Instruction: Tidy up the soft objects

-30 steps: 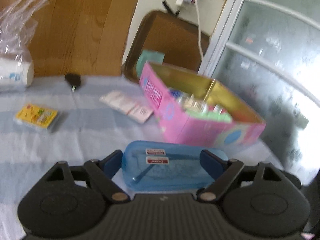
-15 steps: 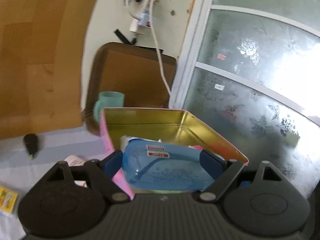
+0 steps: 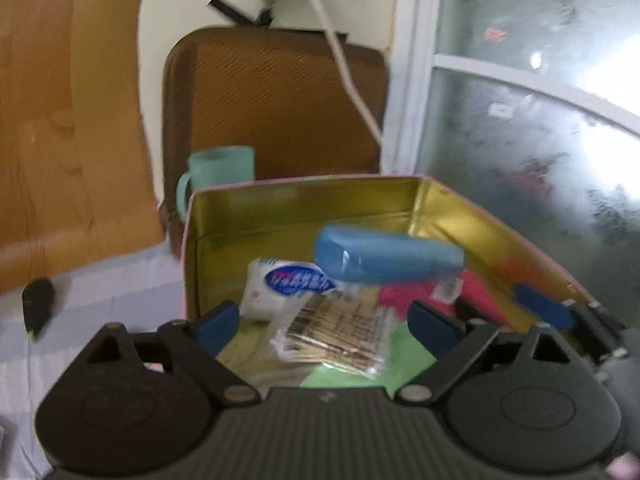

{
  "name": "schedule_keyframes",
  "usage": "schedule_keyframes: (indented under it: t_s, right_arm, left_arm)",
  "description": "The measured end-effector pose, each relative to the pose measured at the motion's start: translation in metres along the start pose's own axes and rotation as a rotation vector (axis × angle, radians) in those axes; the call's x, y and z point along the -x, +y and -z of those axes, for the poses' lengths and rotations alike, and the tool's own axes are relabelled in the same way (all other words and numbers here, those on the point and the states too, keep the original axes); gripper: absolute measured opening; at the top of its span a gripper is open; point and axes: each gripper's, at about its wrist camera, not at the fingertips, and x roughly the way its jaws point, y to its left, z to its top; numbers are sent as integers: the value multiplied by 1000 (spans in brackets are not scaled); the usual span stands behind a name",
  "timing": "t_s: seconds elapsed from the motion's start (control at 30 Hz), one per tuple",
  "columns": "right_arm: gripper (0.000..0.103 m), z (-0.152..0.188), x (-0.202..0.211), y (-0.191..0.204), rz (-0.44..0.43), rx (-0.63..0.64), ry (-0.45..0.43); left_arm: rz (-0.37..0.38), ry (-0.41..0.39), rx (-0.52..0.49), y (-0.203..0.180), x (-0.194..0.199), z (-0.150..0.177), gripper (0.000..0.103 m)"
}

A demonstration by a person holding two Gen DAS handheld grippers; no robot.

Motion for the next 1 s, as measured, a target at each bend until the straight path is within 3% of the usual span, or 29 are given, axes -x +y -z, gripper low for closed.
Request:
schedule_keyframes:
  t_s: [0.1, 0.23, 0.43, 0.83, 1.0]
  right_arm:
    - [62, 0, 1, -5, -16, -36, 8]
    - [62, 2, 6, -5, -20, -43, 2]
    - [62, -2, -1, -5, -19, -56, -7]
    - [62, -2, 5, -4, 12, -71, -28]
    - [62, 6, 40, 7, 2, -96, -62]
  left_arm:
    - [10, 2, 48, 8, -2, 0, 92]
    - [-5, -24, 25, 3, -1, 2, 93]
    - [-19, 5, 54, 5, 3, 1, 93]
    - [-134, -22, 15, 11, 60, 13, 93]
    - [-161, -30, 25, 26, 82, 26, 93]
